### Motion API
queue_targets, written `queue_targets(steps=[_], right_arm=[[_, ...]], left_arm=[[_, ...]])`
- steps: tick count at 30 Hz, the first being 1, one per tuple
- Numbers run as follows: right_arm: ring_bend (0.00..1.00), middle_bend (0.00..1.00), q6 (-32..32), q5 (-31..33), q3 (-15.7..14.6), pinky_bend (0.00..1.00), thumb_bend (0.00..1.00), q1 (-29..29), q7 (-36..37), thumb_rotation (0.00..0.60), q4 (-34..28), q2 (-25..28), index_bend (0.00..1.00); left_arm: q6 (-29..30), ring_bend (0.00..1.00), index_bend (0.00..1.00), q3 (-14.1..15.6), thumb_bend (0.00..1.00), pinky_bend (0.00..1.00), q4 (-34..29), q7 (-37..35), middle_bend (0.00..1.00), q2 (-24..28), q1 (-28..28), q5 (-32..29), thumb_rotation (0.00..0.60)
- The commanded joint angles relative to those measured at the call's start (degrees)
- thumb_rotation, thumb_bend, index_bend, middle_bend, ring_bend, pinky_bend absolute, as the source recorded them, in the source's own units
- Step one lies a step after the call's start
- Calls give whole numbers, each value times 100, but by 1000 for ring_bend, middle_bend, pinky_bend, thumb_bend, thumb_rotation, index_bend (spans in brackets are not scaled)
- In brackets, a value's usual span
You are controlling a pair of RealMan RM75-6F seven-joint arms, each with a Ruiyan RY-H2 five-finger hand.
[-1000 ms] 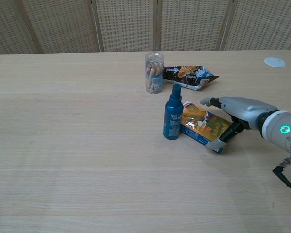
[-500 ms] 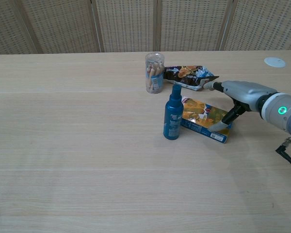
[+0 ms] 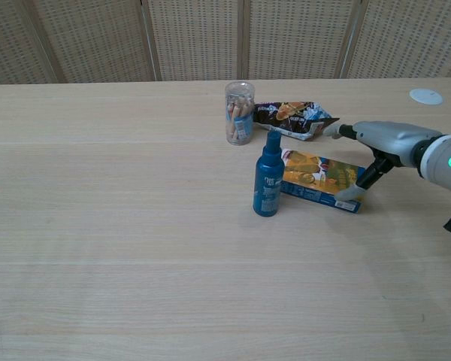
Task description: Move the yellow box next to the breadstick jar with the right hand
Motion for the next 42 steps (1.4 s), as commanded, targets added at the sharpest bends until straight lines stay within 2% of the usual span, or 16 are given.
queue_targets(steps=[1,11,16,22,24,27,31,37,42], right_arm=[[0,0,-52,69,-67,0,0,23,-108,501,-160,30,0],[0,0,-317,269,-45,0,0,210,-86,511,284,-261,0],[0,0,-276,61,-16,0,0,231,142,599,497,-384,0],[0,0,-295,-134,4,1,0,236,413,600,718,-493,0],[0,8,-299,-170,16,52,0,240,466,600,767,-508,0],[14,66,-333,-170,38,195,0,254,503,600,820,-520,0],[146,161,-336,-189,77,357,0,267,567,600,866,-539,0],[287,321,-325,-166,131,477,5,294,566,600,915,-562,6],[374,421,-326,-134,155,540,25,304,545,600,921,-549,93]], left_arm=[[31,0,36,1,322,0,2,-32,29,3,14,17,600],[91,0,36,36,321,0,85,-150,28,26,94,17,600],[86,0,36,41,321,0,94,-163,27,28,99,26,600],[92,0,35,26,323,0,86,-148,27,33,91,24,600],[84,0,36,26,323,0,84,-141,27,39,91,14,600],[63,0,35,27,322,0,80,-130,27,37,85,0,600],[49,0,36,22,323,0,73,-113,28,28,76,-12,600],[36,0,36,13,322,0,70,-96,27,30,65,-23,600],[33,0,36,14,323,0,78,-99,27,24,68,-33,600]])
